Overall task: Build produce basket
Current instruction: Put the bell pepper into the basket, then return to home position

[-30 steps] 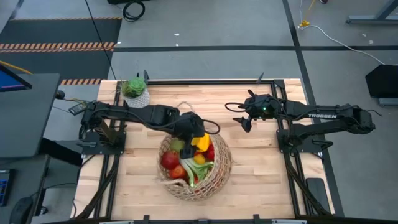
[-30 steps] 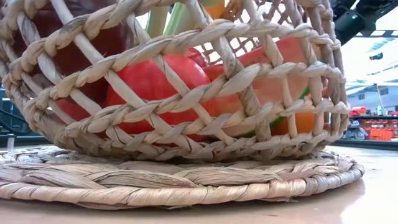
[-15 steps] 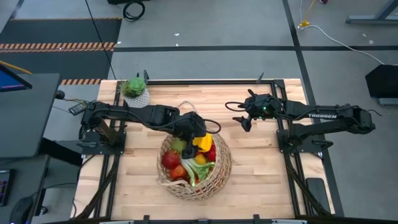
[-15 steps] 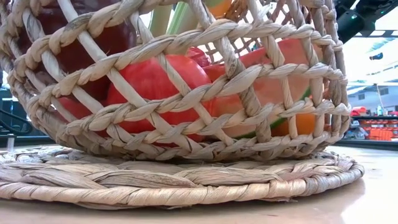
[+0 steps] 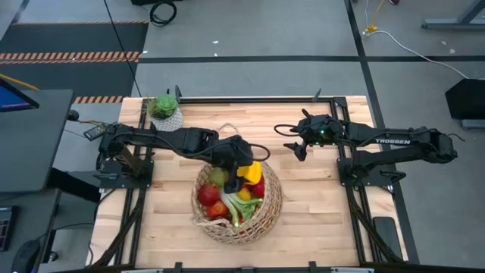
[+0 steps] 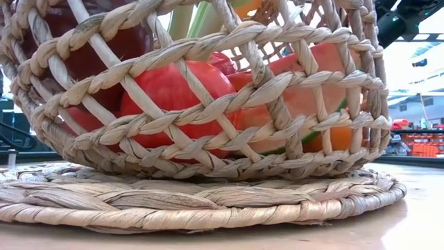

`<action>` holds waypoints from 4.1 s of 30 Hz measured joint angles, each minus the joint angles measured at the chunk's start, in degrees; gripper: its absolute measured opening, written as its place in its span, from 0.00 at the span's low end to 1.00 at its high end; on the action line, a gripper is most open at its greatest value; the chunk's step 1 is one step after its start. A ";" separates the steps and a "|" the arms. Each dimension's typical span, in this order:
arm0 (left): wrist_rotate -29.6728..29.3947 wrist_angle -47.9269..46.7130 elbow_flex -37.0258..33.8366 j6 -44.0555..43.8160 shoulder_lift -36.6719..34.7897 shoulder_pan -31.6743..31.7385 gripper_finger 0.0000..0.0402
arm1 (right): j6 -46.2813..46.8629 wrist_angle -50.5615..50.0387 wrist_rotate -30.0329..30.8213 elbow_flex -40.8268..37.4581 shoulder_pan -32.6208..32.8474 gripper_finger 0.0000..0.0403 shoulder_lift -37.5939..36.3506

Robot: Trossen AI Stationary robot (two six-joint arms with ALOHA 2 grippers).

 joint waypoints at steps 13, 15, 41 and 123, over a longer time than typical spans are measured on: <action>-0.01 2.32 0.07 1.25 0.00 0.00 0.88 | -0.20 0.28 0.00 0.02 0.00 0.86 0.00; -0.01 2.31 0.07 1.21 0.00 0.00 0.88 | -0.20 0.98 0.00 0.03 0.00 0.86 0.00; 1.04 -2.05 0.09 -3.03 0.00 -1.46 0.88 | -0.21 9.46 0.00 0.07 0.00 0.86 0.00; -13.43 39.57 -62.02 -0.03 -60.32 5.92 0.99 | 0.94 16.65 -1.77 0.07 -0.02 0.86 -0.39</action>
